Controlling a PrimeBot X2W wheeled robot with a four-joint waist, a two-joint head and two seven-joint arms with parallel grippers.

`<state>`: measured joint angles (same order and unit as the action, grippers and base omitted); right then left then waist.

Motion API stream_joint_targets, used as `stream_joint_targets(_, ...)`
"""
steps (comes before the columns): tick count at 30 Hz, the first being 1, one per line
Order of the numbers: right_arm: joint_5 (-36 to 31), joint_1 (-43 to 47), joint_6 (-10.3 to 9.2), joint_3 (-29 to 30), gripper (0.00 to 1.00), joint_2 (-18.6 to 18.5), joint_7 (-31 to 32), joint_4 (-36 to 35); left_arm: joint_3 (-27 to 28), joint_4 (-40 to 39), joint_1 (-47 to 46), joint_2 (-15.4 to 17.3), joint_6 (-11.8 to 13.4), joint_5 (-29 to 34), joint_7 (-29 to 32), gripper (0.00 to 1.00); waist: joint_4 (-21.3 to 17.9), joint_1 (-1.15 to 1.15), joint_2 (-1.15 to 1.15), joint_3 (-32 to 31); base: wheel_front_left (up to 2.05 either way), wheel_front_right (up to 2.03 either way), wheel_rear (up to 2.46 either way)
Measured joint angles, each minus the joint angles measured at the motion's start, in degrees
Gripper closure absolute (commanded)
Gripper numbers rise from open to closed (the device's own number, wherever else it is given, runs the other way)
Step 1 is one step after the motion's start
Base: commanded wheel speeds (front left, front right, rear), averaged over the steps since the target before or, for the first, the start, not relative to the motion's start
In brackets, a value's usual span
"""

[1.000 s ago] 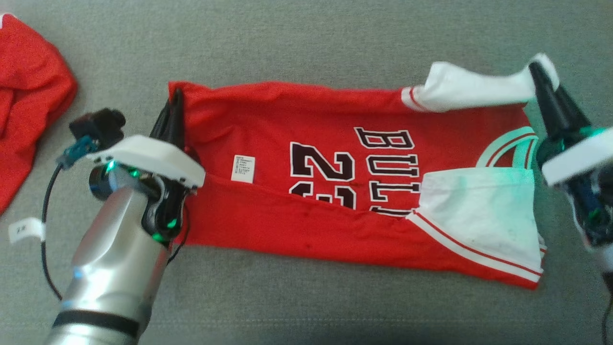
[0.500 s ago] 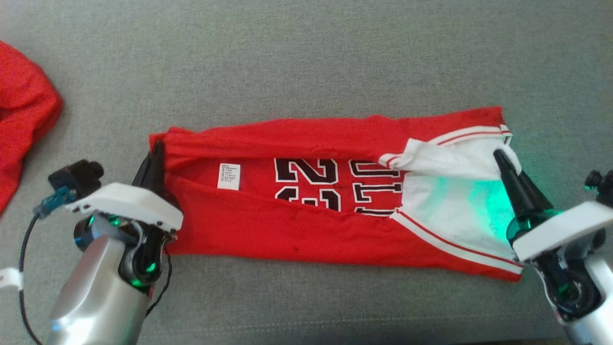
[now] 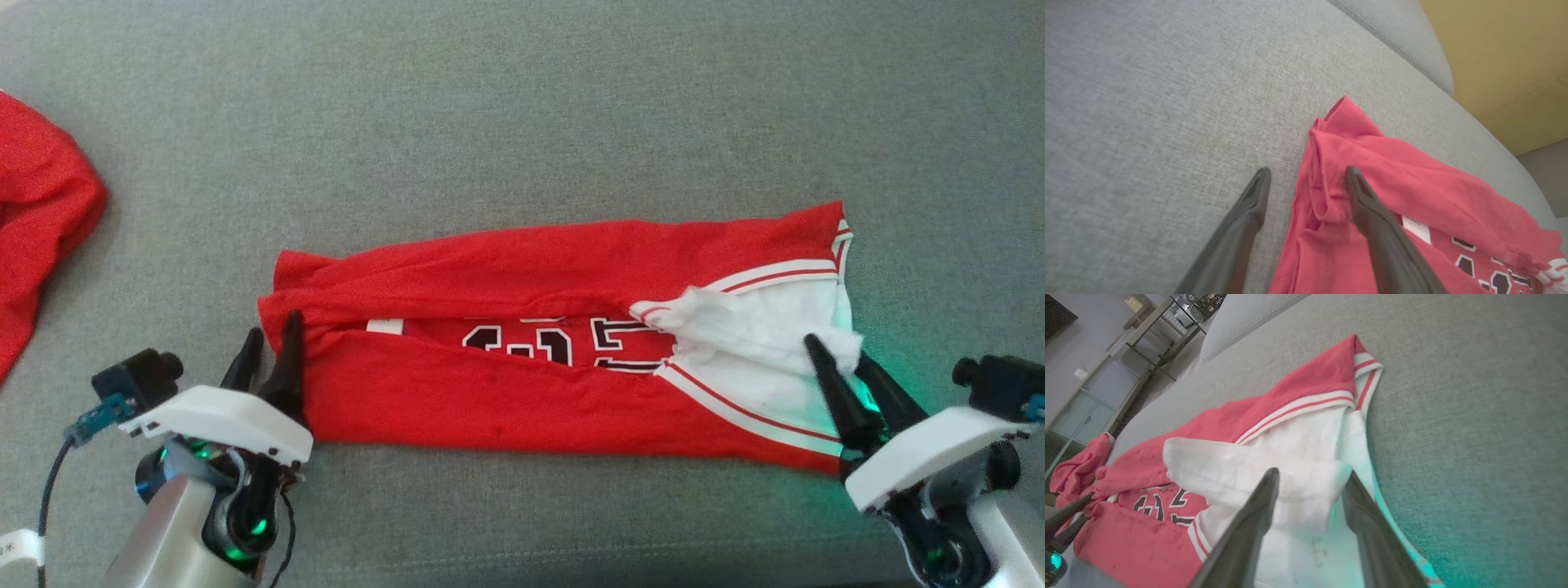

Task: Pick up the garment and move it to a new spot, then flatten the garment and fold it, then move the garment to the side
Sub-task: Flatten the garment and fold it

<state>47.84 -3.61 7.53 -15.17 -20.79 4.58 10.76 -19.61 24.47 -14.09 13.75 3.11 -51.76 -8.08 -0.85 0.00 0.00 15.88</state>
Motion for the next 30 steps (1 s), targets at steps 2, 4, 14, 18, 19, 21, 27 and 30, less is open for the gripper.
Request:
stream_joint_targets(2,-2.37,0.5,0.0,0.56,0.0,0.47,0.07,0.01,-0.14,-0.59,0.7,0.1,0.59,0.35,-0.18,0.0,-0.05,0.0,0.0,-0.28,0.0,0.0,0.0)
stream_joint_targets(4,-6.53,1.01,0.0,1.1,0.0,0.57,0.09,0.44,-0.22,-0.8,1.27,0.37,2.02,1.53,-1.2,0.0,-0.14,0.0,0.0,-0.59,0.0,0.0,0.0)
stream_joint_targets(14,-19.39,2.09,0.0,8.96,0.0,5.14,-1.67,-5.25,-0.15,-7.35,7.05,0.93,9.53,11.55,-5.84,0.0,-0.34,0.0,0.0,-3.46,0.0,0.0,0.0)
stream_joint_targets(18,-25.36,2.09,0.01,13.28,0.0,8.98,-2.6,-8.67,0.24,-12.83,8.84,0.86,12.04,16.17,-6.15,0.0,-0.46,0.0,0.0,-4.99,0.0,0.0,0.0)
stream_joint_targets(19,-26.65,2.09,0.0,14.28,0.0,9.77,-3.12,-9.36,0.47,-14.17,9.42,0.83,12.32,17.33,-6.15,0.0,-0.52,0.0,0.0,-5.33,0.0,0.0,0.0)
stream_joint_targets(21,-28.72,2.09,0.01,15.11,0.0,10.68,-3.66,-10.88,1.14,-16.42,10.33,0.77,12.59,19.58,-6.16,0.0,-0.58,0.0,0.0,-5.99,0.0,0.0,0.0)
stream_joint_targets(27,-32.42,2.57,0.01,14.54,0.0,12.15,-4.36,-13.84,0.97,-20.26,12.36,0.86,13.79,25.46,-6.21,0.0,-0.58,0.0,0.0,-8.39,0.0,0.0,0.0)
stream_joint_targets(30,-32.96,4.68,0.0,13.43,0.0,12.9,-4.39,-14.23,-0.46,-20.81,13.86,0.88,14.4,26.94,-6.21,0.0,-0.61,0.0,0.0,-9.54,0.0,0.0,0.0)
